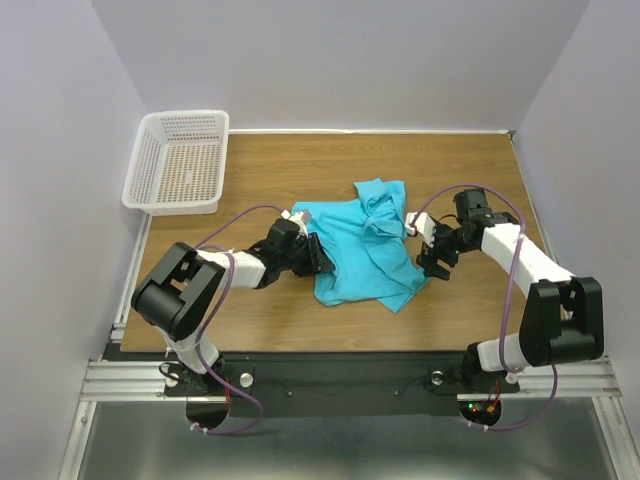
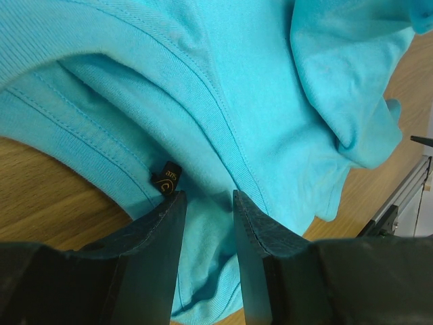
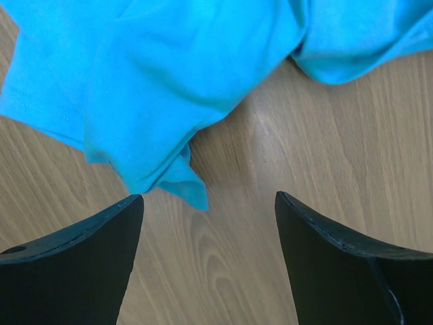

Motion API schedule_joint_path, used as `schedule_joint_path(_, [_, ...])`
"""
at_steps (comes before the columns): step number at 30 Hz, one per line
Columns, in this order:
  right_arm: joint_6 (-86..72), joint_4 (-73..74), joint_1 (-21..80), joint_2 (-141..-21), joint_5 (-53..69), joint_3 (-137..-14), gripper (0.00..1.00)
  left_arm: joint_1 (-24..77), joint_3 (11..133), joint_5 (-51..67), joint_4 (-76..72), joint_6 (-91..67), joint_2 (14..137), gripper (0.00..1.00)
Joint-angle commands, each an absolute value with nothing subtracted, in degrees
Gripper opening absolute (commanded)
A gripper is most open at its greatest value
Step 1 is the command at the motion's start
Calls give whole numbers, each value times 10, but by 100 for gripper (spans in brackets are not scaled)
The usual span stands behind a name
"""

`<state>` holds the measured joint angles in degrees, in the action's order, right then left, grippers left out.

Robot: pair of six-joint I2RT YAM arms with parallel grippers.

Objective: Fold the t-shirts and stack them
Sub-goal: Flatten the tshirt out

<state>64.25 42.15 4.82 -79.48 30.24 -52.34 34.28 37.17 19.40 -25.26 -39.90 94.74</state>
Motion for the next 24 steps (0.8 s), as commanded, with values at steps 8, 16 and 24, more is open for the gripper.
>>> schedule_joint_path(8, [774, 468, 43, -888, 362, -556, 79, 339, 359, 177, -188, -376, 965, 46])
schedule_joint_path(16, [756, 487, 42, -868, 332, -541, 17, 340, 352, 175, -189, -374, 962, 46])
schedule_joint_path(24, [635, 581, 40, -745, 336, -582, 0, 338, 353, 174, -188, -374, 959, 46])
